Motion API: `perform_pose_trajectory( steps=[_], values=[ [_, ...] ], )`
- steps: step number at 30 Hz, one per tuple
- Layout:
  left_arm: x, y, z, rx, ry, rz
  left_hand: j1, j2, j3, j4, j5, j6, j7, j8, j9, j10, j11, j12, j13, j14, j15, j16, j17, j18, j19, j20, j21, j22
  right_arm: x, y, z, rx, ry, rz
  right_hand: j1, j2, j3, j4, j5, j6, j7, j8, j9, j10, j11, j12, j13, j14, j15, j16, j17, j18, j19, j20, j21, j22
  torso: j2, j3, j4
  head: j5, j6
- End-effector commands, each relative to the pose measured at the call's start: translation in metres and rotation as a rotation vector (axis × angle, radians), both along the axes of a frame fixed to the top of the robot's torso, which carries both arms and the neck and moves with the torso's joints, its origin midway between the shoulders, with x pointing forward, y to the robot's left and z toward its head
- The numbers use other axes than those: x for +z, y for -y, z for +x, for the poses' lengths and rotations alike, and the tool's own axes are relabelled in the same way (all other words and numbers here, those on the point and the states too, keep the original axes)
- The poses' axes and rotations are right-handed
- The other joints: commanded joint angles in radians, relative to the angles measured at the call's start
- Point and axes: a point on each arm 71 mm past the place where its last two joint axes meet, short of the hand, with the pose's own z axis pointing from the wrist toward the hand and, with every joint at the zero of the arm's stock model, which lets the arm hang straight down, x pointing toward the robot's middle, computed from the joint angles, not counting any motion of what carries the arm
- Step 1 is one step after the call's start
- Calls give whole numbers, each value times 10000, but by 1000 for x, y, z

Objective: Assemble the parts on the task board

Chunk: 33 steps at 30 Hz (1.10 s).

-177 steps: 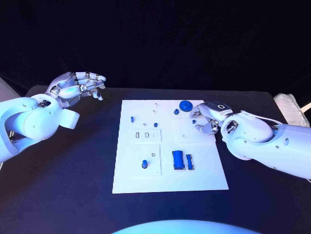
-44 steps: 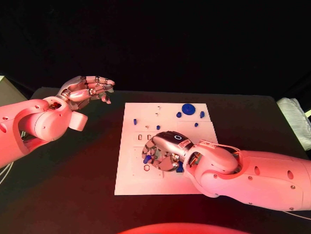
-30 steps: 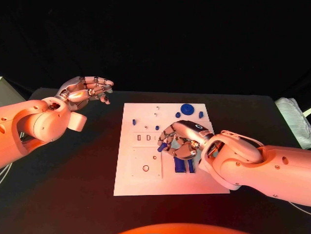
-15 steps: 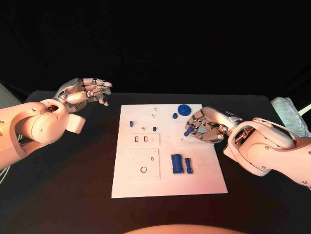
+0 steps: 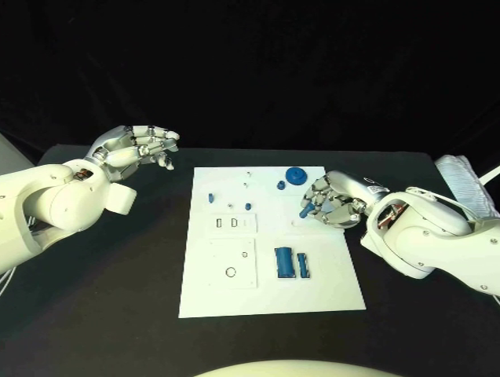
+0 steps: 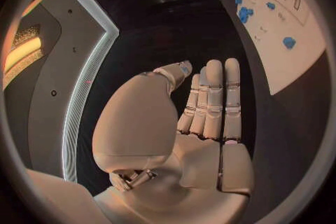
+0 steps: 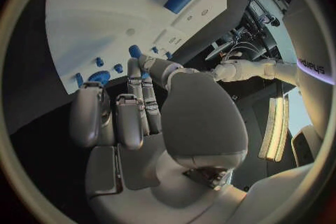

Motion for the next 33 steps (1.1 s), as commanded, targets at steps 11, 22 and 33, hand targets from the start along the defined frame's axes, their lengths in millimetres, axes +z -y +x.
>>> perform_pose_trajectory(
  steps=[11,22,33],
  values=[
    [0,3,0,-169,31,-109,-80,10,1,-39,-39,-58,177,-23,-12,-56,21,13,-11,-7,89,56,-11,133,77,24,-38,-12,-13,-16,3,287,67,-434,-93,6,71,-4,-19,71,4,233,367,43,-118,-57,26,453,-86,72,36,-169,310,-103,70,1446,-1,2,0,30,-25],
    [0,2,-1,-162,23,-104,-87,18,-18,-66,-40,-70,181,-14,-41,-73,25,33,-40,1,93,83,-16,135,91,29,-45,-18,-20,-21,3,339,-63,-537,-94,6,78,-8,-22,70,5,237,375,49,-119,-59,30,454,-87,74,39,-170,312,-105,78,1451,-11,-5,-4,61,-76],
    [0,1,-1,-144,20,-96,-87,18,-18,-66,-40,-70,181,-14,-41,-73,25,33,-40,1,93,83,-16,135,91,29,-45,-18,-22,-18,6,195,0,-720,-96,5,84,-13,-23,68,5,242,384,54,-119,-61,34,456,-89,80,52,-171,314,-107,86,1455,-12,-10,-1,54,-84]
  ],
)
